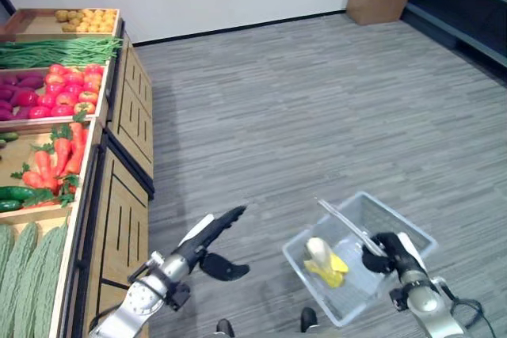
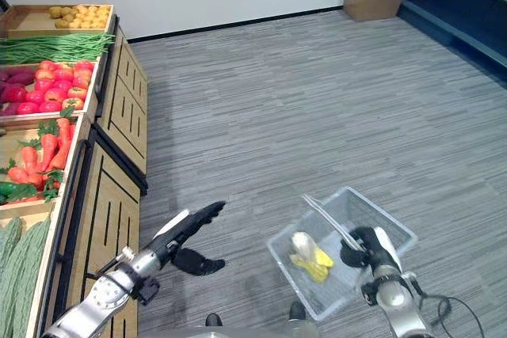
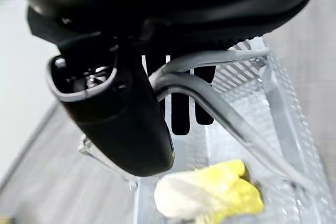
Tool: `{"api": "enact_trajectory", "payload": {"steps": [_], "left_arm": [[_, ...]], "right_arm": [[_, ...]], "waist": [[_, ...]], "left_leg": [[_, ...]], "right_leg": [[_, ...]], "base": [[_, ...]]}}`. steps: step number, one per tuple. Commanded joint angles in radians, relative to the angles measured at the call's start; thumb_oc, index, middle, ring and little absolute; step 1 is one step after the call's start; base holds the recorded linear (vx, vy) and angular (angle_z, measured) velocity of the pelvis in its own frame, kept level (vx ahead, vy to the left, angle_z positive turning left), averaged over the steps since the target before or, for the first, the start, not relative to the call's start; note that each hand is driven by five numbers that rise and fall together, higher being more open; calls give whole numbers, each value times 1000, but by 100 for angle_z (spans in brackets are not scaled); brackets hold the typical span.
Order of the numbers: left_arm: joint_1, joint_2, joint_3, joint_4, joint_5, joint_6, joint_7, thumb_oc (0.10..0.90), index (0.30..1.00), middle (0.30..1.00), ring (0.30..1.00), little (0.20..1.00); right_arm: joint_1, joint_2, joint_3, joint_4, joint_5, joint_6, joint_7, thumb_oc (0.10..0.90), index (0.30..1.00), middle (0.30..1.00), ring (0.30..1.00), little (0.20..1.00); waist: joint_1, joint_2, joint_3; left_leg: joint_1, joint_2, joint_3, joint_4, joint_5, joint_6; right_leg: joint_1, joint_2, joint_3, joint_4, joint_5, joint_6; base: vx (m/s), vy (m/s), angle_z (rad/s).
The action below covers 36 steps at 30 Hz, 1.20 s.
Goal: Get the vegetables into the basket
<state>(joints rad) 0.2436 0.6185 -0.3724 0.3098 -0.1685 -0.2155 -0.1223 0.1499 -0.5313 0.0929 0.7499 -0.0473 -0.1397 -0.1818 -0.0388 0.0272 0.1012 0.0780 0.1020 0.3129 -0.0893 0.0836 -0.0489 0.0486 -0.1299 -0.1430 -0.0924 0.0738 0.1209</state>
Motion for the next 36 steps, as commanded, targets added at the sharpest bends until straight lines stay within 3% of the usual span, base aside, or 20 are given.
{"api": "enact_trajectory", "payload": {"steps": [1,3,5,6,7,11,17,26,36], "left_arm": [[-62,-14,42,10,-41,-28,-5,900,1000,1000,1000,1000],[-51,-49,75,110,5,-16,10,900,1000,1000,1000,1000],[-73,-83,98,302,239,-2,71,900,1000,1000,1000,1000],[-73,-83,98,302,239,-2,71,900,1000,1000,1000,1000],[-83,-108,109,398,350,6,111,900,1000,1000,1000,1000],[-129,-218,188,690,407,53,253,900,1000,1000,1000,1000],[-158,-295,220,909,432,103,328,900,1000,1000,1000,1000],[-182,-330,191,918,405,106,341,900,1000,1000,1000,1000],[-228,-320,159,880,363,112,365,900,1000,1000,1000,1000]], "right_arm": [[-116,-41,-66,-57,-35,-86,-76,400,300,300,300,300],[-102,-41,-80,-19,-47,-75,-77,400,300,300,300,300],[-80,-43,-92,60,-59,-71,-80,400,300,300,300,300],[-80,-43,-92,60,-59,-71,-80,400,300,300,300,300],[-67,-35,-98,94,-56,-75,-80,400,300,300,300,300],[-54,3,-83,198,-32,-74,-80,400,300,300,300,300],[-66,38,-49,334,-16,-62,-95,400,300,300,300,300],[-96,36,0,385,-28,-48,-101,400,300,300,300,300],[-125,26,37,339,-17,-56,-114,400,300,300,300,300]], "waist": [[13,-40,-55],[14,-41,-52],[12,-43,-45],[12,-43,-45],[13,-44,-44],[10,-49,-40],[6,-48,-29],[5,-43,10],[10,-36,89]], "left_leg": [[15,30,-66,2,-38,-55],[12,30,-67,2,-37,-55],[10,32,-69,2,-36,-55],[10,32,-69,2,-36,-55],[11,33,-67,2,-36,-56],[15,35,-60,2,-35,-59],[16,43,-56,2,-31,-65],[-1,60,-58,2,-15,-73],[-64,125,-89,65,32,-96]], "right_leg": [[4,-49,-13,5,16,65],[3,-49,-15,5,15,65],[-1,-48,-15,5,15,63],[-1,-48,-15,5,15,63],[-2,-48,-12,5,13,63],[-6,-45,-7,5,12,59],[-7,-37,-5,5,8,52],[-32,-22,-3,26,-2,40],[-128,29,-5,182,-84,-9]], "base": [[0,0,0],[0,0,0],[0,0,0],[0,0,0],[0,0,0],[2,-3,-1],[8,-17,-3],[-1,-28,0],[-12,-132,2]]}}
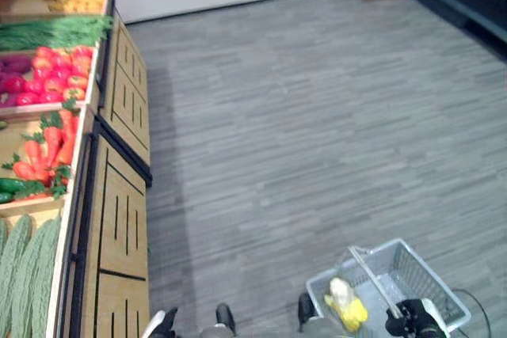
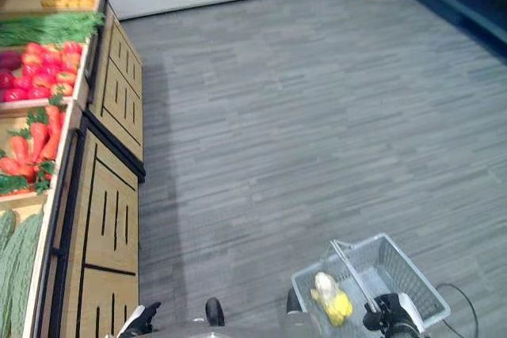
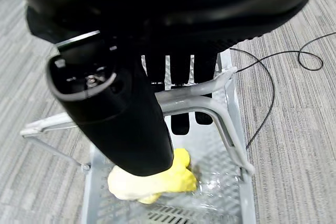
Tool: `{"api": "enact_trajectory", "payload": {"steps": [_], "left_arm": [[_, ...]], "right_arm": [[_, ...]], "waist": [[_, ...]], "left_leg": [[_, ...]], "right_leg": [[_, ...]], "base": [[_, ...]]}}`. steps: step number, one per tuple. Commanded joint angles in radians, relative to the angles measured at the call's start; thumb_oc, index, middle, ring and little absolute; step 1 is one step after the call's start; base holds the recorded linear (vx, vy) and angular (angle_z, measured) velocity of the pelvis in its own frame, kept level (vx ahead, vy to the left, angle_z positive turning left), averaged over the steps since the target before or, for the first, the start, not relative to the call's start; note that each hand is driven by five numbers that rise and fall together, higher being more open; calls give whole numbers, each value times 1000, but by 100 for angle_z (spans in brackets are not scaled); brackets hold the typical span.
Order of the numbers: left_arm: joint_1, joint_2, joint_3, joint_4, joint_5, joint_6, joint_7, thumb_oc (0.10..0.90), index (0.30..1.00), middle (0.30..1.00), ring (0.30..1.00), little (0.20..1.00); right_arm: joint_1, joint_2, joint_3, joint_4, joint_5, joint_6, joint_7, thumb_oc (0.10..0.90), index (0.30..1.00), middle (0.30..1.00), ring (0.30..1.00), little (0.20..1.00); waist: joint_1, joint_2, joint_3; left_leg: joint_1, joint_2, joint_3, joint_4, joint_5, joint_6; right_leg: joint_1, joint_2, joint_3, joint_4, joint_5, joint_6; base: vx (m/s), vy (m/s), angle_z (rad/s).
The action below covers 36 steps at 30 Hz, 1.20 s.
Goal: Get the vegetables into the basket
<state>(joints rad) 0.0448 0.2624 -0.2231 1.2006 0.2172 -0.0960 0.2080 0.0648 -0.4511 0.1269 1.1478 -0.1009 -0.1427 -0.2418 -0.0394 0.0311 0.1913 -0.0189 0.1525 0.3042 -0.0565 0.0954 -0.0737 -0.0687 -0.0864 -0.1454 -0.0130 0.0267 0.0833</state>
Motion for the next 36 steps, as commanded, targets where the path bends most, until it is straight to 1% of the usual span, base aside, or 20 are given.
{"api": "enact_trajectory", "payload": {"steps": [1,2,4,5,8,9,10,11,12,14,15,21,23,24,26,27,31,33,34,36], "left_arm": [[-29,36,10,-10,-23,-7,35,900,1000,1000,1000,1000],[-37,38,3,-2,-11,-7,36,900,1000,1000,1000,1000],[-41,36,2,-8,-21,-10,44,900,1000,1000,1000,1000],[-42,36,2,-8,-21,-10,44,900,1000,1000,1000,1000],[-52,32,-3,-19,-50,-15,50,900,1000,1000,1000,1000],[-57,32,-14,-19,-44,-18,53,900,1000,1000,1000,1000],[-59,35,-34,-25,-27,-20,52,900,1000,1000,1000,1000],[-59,35,-34,-25,-27,-20,52,900,1000,1000,1000,1000],[-59,37,-38,-21,-17,-19,59,900,1000,1000,1000,1000],[-59,38,-38,-13,-11,-15,61,900,1000,1000,1000,1000],[-42,38,-25,-4,-10,-13,59,900,1000,1000,1000,1000],[-39,50,-24,-1,-12,-14,60,900,1000,1000,1000,1000],[-50,67,-28,-6,-7,-19,60,900,1000,1000,1000,1000],[-50,67,-28,-6,-7,-19,60,900,1000,1000,1000,1000],[-68,78,-27,-11,-20,-18,61,900,1000,1000,1000,1000],[-75,86,-20,-15,-31,-16,60,900,1000,1000,1000,1000],[-79,97,-19,-16,-29,-6,51,900,1000,1000,1000,1000],[-82,98,-18,-15,-28,-5,50,900,1000,1000,1000,1000],[-94,95,-13,9,-35,-4,55,900,1000,1000,1000,1000],[-99,93,-14,14,-34,-3,55,900,1000,1000,1000,1000]], "right_arm": [[-40,-54,3,-59,36,-53,-54,400,300,300,300,300],[-40,-60,4,-63,34,-57,-57,400,300,300,300,300],[-41,-83,8,-70,27,-59,-56,400,300,300,300,300],[-42,-83,7,-69,27,-59,-56,400,300,300,300,300],[-47,-102,4,-71,23,-57,-61,400,300,300,300,300],[-48,-109,5,-67,19,-59,-66,400,300,300,300,300],[-47,-115,7,-58,8,-58,-69,400,300,300,300,300],[-47,-115,7,-58,8,-58,-69,400,300,300,300,300],[-43,-119,14,-70,-7,-58,-72,400,300,300,300,300],[-46,-114,23,-69,-14,-60,-75,400,300,300,300,300],[-48,-100,35,-55,-21,-56,-63,400,300,300,300,300],[-40,-61,40,-32,-22,-47,-60,400,300,300,300,300],[-54,-41,54,-15,-24,-41,-53,400,300,300,300,300],[-55,-40,54,-15,-24,-41,-53,400,300,300,300,300],[-88,-25,73,-3,-22,-34,-56,400,300,300,300,300],[-115,-18,80,0,-21,-30,-59,400,300,300,300,300],[-137,-9,85,-12,-17,-26,-58,400,300,300,300,300],[-138,-9,80,-21,-12,-28,-58,400,300,300,300,300],[-142,-5,75,-33,8,-34,-59,400,300,300,300,300],[-145,-6,76,-41,12,-34,-58,400,300,300,300,300]], "waist": [[10,-40,-2],[9,-39,7],[19,-40,34],[18,-40,32],[37,-42,52],[40,-43,53],[45,-34,50],[45,-35,51],[53,-28,49],[61,-31,46],[76,-38,23],[88,-74,3],[94,-105,-1],[95,-106,-2],[104,-123,1],[111,-125,8],[106,-109,34],[98,-105,45],[80,-97,63],[74,-95,71]], "left_leg": [[32,75,-80,32,20,-71],[15,88,-83,67,29,-80],[-29,73,-144,189,23,-77],[-33,72,-145,189,25,-77],[-122,0,-245,175,19,-54],[-152,-3,-250,149,21,-47],[-189,14,-222,97,71,-49],[-187,13,-221,94,72,-49],[-231,22,-203,49,108,-56],[-209,26,-201,15,130,-63],[-198,17,-198,10,118,-53],[-204,-19,-165,61,73,-11],[-216,-51,-146,106,27,17],[-217,-51,-145,108,26,17],[-220,-77,-134,116,-5,42],[-206,-91,-121,109,-26,63],[-142,-111,-118,103,-72,97],[-125,-114,-120,100,-79,100],[-95,-114,-128,95,-93,98],[-80,-115,-130,94,-101,94]], "right_leg": [[-11,-14,-3,102,-37,28],[-6,-6,-9,100,-46,17],[10,-1,-4,104,-62,1],[7,-1,-5,102,-59,1],[18,-14,-4,96,-68,3],[25,-17,-4,90,-71,6],[49,-19,-15,82,-83,11],[50,-19,-14,82,-83,11],[72,-15,-16,77,-95,15],[95,-14,-3,74,-107,17],[143,-22,28,62,-127,33],[155,-74,47,81,-122,60],[135,-108,66,105,-72,88],[134,-109,67,105,-72,88],[94,-129,79,152,-10,109],[51,-146,70,230,44,120],[-41,-149,50,420,114,110],[-72,-141,58,438,114,103],[-138,-126,52,407,82,83],[-151,-125,34,366,67,79]], "base": [[27,-119,10],[53,-205,13],[50,-188,20],[24,-61,12],[54,-23,-1],[197,57,30],[176,59,33],[257,112,26],[248,116,22],[334,174,4],[296,178,-25],[221,178,-44],[216,252,2],[205,270,-6],[145,252,-24],[123,274,-28],[110,203,-19],[137,128,-1],[175,45,9],[202,-22,6]]}}
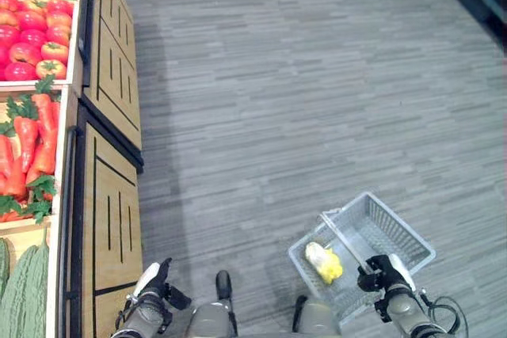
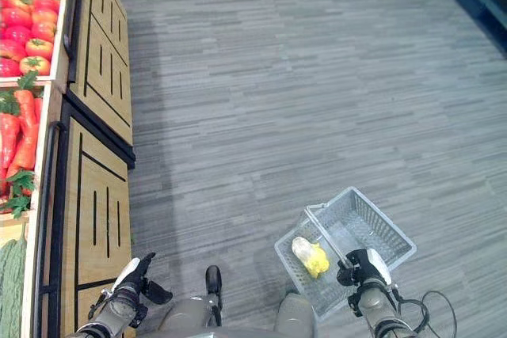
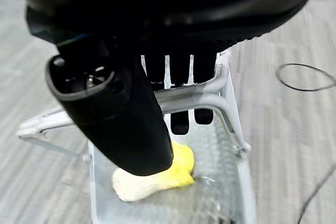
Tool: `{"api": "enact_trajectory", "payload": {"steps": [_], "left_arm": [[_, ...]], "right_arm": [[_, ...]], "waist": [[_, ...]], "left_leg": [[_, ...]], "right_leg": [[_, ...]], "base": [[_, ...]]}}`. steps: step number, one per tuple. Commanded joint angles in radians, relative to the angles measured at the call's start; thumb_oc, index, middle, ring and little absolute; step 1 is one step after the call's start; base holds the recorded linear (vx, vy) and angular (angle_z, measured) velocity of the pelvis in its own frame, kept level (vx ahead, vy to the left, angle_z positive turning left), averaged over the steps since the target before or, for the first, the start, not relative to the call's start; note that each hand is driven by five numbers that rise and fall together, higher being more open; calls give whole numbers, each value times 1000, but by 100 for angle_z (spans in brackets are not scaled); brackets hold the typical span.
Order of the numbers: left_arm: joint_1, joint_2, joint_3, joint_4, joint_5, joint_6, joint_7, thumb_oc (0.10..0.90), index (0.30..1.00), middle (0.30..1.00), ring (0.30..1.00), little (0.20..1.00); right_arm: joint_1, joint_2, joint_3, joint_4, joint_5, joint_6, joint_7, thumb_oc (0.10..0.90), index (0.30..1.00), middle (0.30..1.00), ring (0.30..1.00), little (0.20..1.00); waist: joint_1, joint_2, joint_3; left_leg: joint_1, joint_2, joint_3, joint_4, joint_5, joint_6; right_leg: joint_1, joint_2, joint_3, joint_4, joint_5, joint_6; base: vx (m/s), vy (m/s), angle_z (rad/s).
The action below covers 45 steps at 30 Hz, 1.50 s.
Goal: Get the vegetables into the basket
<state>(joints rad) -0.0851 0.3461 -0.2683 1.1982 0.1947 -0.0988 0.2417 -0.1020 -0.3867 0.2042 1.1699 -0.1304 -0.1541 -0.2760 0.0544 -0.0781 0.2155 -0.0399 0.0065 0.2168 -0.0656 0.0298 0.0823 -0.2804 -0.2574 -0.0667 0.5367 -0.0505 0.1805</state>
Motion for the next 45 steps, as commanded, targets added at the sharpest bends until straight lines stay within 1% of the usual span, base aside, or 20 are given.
{"api": "enact_trajectory", "payload": {"steps": [1,3,6,8,10,13,16,17,18,19,21,25,26,28,31,35,36,38,39,45], "left_arm": [[26,1,27,15,-14,-1,22,900,1000,1000,1000,1000],[26,-1,26,14,-13,0,20,900,1000,1000,1000,1000],[25,-18,27,33,-10,-2,9,900,1000,1000,1000,1000],[33,-24,30,39,-9,0,6,900,1000,1000,1000,1000],[37,-33,25,54,-1,6,12,900,1000,1000,1000,1000],[49,-35,22,44,1,4,9,900,1000,1000,1000,1000],[44,-39,16,42,5,6,10,900,1000,1000,1000,1000],[44,-39,16,42,5,5,10,900,1000,1000,1000,1000],[44,-40,13,37,6,5,11,900,1000,1000,1000,1000],[35,-41,3,24,7,4,10,900,1000,1000,1000,1000],[23,-42,-10,3,0,5,11,900,1000,1000,1000,1000],[7,-42,-31,-9,11,4,22,900,1000,1000,1000,1000],[6,-44,-36,1,24,6,28,900,1000,1000,1000,1000],[10,-43,-37,15,39,7,32,900,1000,1000,1000,1000],[20,-39,-35,31,55,11,30,900,1000,1000,1000,1000],[36,-34,-32,29,61,12,29,900,1000,1000,1000,1000],[33,-30,-28,34,58,12,32,900,1000,1000,1000,1000],[31,-28,-31,33,58,12,33,900,1000,1000,1000,1000],[22,-19,-36,19,55,9,34,900,1000,1000,1000,1000],[-24,3,-23,20,16,9,48,900,1000,1000,1000,1000]], "right_arm": [[3,-74,-2,-53,52,-23,-25,400,300,300,300,300],[0,-74,-3,-51,53,-22,-25,400,300,300,300,300],[9,-73,-8,-68,63,-23,-19,400,300,300,300,300],[20,-71,-7,-70,56,-20,-14,400,300,300,300,300],[20,-77,5,-65,52,-23,-11,400,300,300,300,300],[40,-95,2,-73,51,-32,-5,400,300,300,300,300],[58,-115,-2,-88,50,-39,-3,400,300,300,300,300],[58,-116,-3,-88,50,-39,-3,400,300,300,300,300],[61,-122,-1,-85,48,-40,-5,400,300,300,300,300],[69,-140,-3,-95,42,-42,-7,400,300,300,300,300],[88,-157,-19,-112,45,-36,-8,400,300,300,300,300],[90,-161,-26,-106,49,-37,-15,400,300,300,300,300],[87,-161,-22,-100,46,-39,-21,400,300,300,300,300],[89,-158,-15,-104,38,-41,-26,400,300,300,300,300],[98,-147,-10,-97,31,-44,-23,400,300,300,300,300],[107,-127,-12,-87,28,-37,-19,400,300,300,300,300],[103,-116,-12,-74,23,-32,-19,400,300,300,300,300],[100,-111,-10,-60,24,-32,-21,400,300,300,300,300],[90,-100,-5,-48,26,-29,-17,400,300,300,300,300],[40,-78,27,-27,25,-22,-18,400,300,300,300,300]], "waist": [[-32,9,56],[-37,11,61],[-71,7,56],[-72,1,48],[-71,4,30],[-73,19,16],[-77,27,16],[-79,28,16],[-78,29,18],[-73,26,29],[-74,24,44],[-63,35,45],[-48,47,38],[-28,58,31],[-20,56,15],[-12,45,-5],[-12,27,-9],[-11,18,-10],[-10,1,-4],[2,-33,10]], "left_leg": [[-32,27,-51,97,-54,-74],[-18,29,-60,97,-60,-78],[36,32,-100,109,-100,-101],[52,33,-119,126,-118,-110],[67,54,-136,142,-123,-130],[72,96,-166,185,-90,-162],[35,120,-183,279,-31,-189],[33,120,-185,282,-32,-190],[15,126,-189,331,-7,-197],[-49,130,-205,452,62,-208],[-109,134,-181,513,95,-200],[-197,112,-134,357,52,-182],[-220,123,-115,210,88,-180],[-238,140,-118,95,170,-194],[-223,157,-91,38,208,-210],[-199,152,-54,40,189,-190],[-202,132,-42,74,159,-168],[-203,125,-38,89,144,-158],[-219,109,-29,130,112,-143],[-258,80,-21,198,47,-118]], "right_leg": [[12,44,-65,-309,144,-10],[24,46,-64,-329,150,-6],[-17,47,-1,-467,214,24],[-1,51,-4,-452,204,20],[15,78,-24,-432,193,-2],[34,113,-51,-398,144,-33],[58,140,-66,-393,109,-67],[59,140,-67,-393,108,-68],[71,147,-71,-396,100,-80],[104,156,-81,-407,82,-109],[147,157,-94,-421,55,-127],[189,151,-102,-449,34,-112],[211,159,-93,-463,21,-103],[249,172,-81,-481,9,-96],[309,175,-60,-496,-15,-86],[329,153,-51,-485,-36,-72],[335,130,-40,-471,-37,-58],[330,120,-36,-465,-32,-52],[315,103,-24,-445,-25,-39],[277,75,-11,-422,23,-15]], "base": [[219,-97,5],[188,-81,9],[335,-171,40],[282,-212,54],[220,-270,50],[230,-285,13],[127,-221,21],[83,-156,26],[116,-236,21],[141,-306,15],[139,-249,25],[166,-7,27],[300,143,14],[333,151,-3],[292,128,-43],[261,203,-48],[213,220,-27],[169,201,-23],[73,129,-18],[83,121,5]]}}
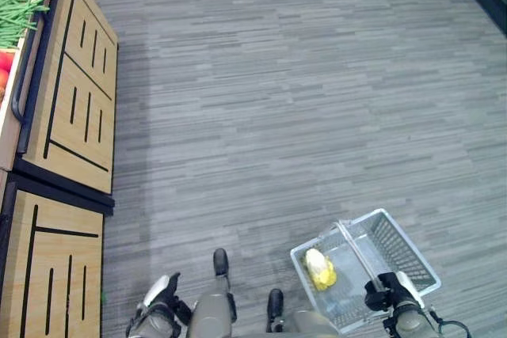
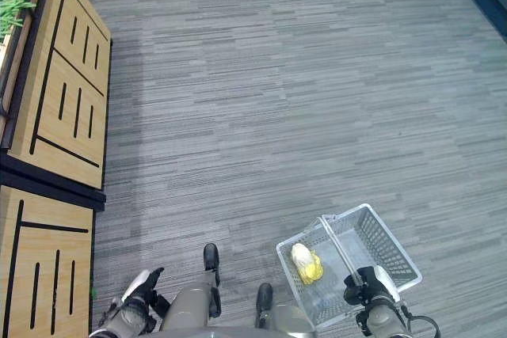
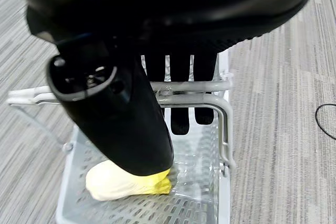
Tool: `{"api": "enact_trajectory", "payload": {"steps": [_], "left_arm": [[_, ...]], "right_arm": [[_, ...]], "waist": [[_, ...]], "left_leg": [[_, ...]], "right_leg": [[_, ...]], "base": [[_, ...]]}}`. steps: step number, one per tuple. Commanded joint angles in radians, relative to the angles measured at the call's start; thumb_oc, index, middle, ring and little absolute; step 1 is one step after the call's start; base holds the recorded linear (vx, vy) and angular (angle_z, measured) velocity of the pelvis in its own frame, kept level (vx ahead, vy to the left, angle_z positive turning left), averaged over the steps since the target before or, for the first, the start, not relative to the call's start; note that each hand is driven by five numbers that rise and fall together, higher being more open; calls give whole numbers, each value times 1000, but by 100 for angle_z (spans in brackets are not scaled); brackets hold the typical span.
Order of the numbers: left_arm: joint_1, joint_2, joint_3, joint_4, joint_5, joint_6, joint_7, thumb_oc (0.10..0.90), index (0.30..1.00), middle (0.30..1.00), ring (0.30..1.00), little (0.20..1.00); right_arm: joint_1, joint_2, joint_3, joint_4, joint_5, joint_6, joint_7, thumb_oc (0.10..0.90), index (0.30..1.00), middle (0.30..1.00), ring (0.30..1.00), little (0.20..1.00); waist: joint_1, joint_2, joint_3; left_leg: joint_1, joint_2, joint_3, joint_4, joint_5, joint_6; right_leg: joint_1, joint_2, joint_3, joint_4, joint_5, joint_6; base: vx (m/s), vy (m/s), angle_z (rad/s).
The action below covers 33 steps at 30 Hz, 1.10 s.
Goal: Get the vegetables into the basket
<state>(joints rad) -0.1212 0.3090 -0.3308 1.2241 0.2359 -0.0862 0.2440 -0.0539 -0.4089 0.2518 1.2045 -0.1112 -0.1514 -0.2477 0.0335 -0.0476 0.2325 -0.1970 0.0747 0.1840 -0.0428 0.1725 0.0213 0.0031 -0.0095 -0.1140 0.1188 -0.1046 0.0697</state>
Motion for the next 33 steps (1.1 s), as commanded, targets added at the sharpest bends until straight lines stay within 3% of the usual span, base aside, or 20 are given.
{"api": "enact_trajectory", "payload": {"steps": [1,7,8,9,11,13,17,18,20,24,25,30,33], "left_arm": [[6,45,41,-8,-29,-4,47,900,1000,1000,1000,1000],[6,57,47,3,-24,2,45,900,1000,1000,1000,1000],[8,56,48,5,-24,1,44,900,1000,1000,1000,1000],[25,56,54,6,-26,2,36,900,1000,1000,1000,1000],[29,56,54,3,-26,2,32,900,1000,1000,1000,1000],[29,58,62,19,-34,3,34,900,1000,1000,1000,1000],[14,55,68,26,-58,-1,42,900,1000,1000,1000,1000],[8,47,72,35,-65,-6,40,900,1000,1000,1000,1000],[14,39,79,45,-63,-9,36,900,1000,1000,1000,1000],[34,29,90,48,-74,-7,33,900,1000,1000,1000,1000],[41,23,98,63,-75,-3,35,900,1000,1000,1000,1000],[61,1,102,81,-84,4,33,900,1000,1000,1000,1000],[53,-2,102,85,-91,6,35,900,1000,1000,1000,1000]], "right_arm": [[-15,-53,-18,-65,7,-25,-47,400,300,300,300,300],[-28,-38,-7,-60,5,-23,-42,400,300,300,300,300],[-30,-37,-6,-46,7,-23,-41,400,300,300,300,300],[-36,-29,4,-50,-1,-22,-36,400,300,300,300,300],[-40,-27,11,-51,-5,-21,-33,400,300,300,300,300],[-52,-26,20,-58,-7,-26,-32,400,300,300,300,300],[-67,-35,30,-81,-3,-33,-37,400,300,300,300,300],[-71,-43,29,-93,0,-33,-37,400,300,300,300,300],[-58,-54,19,-95,-9,-26,-30,400,300,300,300,300],[-53,-55,12,-61,-15,-23,-28,400,300,300,300,300],[-54,-58,17,-48,-22,-21,-23,400,300,300,300,300],[-39,-78,9,-25,-15,-27,-24,400,300,300,300,300],[-33,-89,6,-15,-13,-27,-22,400,300,300,300,300]], "waist": [[24,-68,-5],[32,-90,-10],[35,-88,-12],[41,-78,-7],[42,-69,-8],[27,-47,5],[-3,-37,41],[-33,-42,48],[-54,-46,46],[-48,-55,31],[-44,-56,14],[-39,-32,-14],[-36,-25,-13]], "left_leg": [[-104,8,13,183,-107,-52],[-82,-20,15,169,-141,-23],[-67,-22,13,157,-145,-15],[-12,-30,7,124,-156,9],[7,-31,3,113,-159,15],[63,-37,-15,83,-164,20],[103,-44,-72,90,-184,6],[135,-62,-127,98,-218,-16],[178,-71,-190,117,-259,-31],[201,-75,-219,138,-282,-42],[218,-55,-236,135,-281,-57],[212,16,-307,131,-209,-104],[188,32,-308,137,-166,-120]], "right_leg": [[-12,-178,35,1,91,101],[-43,-190,53,56,199,128],[-57,-191,55,91,211,130],[-101,-191,42,242,270,135],[-118,-182,41,283,286,136],[-199,-159,52,331,285,116],[-282,-135,69,250,197,91],[-330,-141,137,49,222,109],[-342,-149,184,-42,270,129],[-306,-159,130,-30,270,123],[-282,-137,116,-25,259,108],[-246,-88,50,-4,194,59],[-226,-86,12,-25,180,43]], "base": [[108,145,-2],[86,88,-2],[134,176,-3],[142,185,-4],[118,123,-5],[162,86,15],[212,-74,49],[402,-253,89],[453,-271,137],[258,-231,103],[219,-310,53],[169,-310,57],[91,-238,63]]}}
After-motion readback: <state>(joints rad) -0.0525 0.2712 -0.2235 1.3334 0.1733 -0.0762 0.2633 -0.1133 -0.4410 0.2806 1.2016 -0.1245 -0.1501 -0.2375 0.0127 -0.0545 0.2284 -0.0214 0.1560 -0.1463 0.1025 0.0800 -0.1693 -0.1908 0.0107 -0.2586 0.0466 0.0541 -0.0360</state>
